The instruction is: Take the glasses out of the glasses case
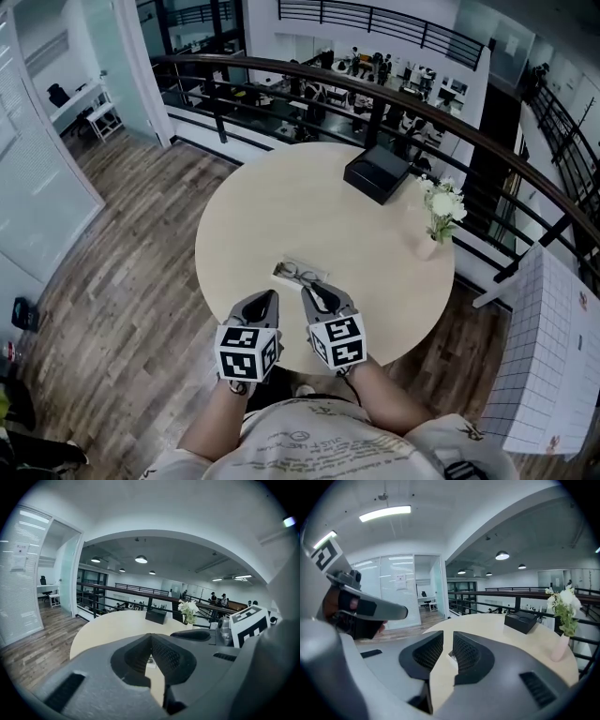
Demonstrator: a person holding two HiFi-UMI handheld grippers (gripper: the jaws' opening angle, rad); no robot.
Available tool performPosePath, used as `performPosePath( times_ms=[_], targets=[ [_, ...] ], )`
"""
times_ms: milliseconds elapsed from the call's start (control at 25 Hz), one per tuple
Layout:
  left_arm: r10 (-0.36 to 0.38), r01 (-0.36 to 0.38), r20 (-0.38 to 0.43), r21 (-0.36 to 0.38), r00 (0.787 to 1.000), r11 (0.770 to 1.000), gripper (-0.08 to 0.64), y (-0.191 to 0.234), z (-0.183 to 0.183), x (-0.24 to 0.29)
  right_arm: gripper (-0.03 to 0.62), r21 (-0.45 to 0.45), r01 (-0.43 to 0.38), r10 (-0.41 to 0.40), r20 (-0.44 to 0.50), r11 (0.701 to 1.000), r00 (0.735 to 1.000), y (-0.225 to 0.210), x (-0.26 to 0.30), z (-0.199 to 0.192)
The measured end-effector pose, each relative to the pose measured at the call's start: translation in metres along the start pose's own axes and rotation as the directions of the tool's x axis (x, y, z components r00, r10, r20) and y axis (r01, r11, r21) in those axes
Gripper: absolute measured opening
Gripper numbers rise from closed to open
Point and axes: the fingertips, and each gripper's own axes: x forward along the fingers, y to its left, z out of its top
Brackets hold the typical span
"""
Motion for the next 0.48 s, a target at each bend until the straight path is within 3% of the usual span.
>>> performPosePath(
  times_ms=[160,320,480],
  targets=[
    [-0.007,0.007,-0.005,0.005,1.0,1.0,0.012,0.012,0.003,0.011,0.069,-0.121,0.003,-0.009,-0.052,0.993,0.999,-0.005,0.023,-0.017],
    [-0.008,0.008,-0.009,-0.001,1.0,1.0,0.012,0.028,0.005,0.02,0.082,-0.255,-0.024,-0.012,-0.135,0.967,0.991,-0.006,0.05,-0.031],
    [-0.012,0.011,-0.019,-0.018,1.0,1.0,0.012,0.04,0.0,0.031,0.086,-0.303,-0.065,-0.007,-0.232,0.951,0.973,-0.014,0.073,-0.061]
  ],
)
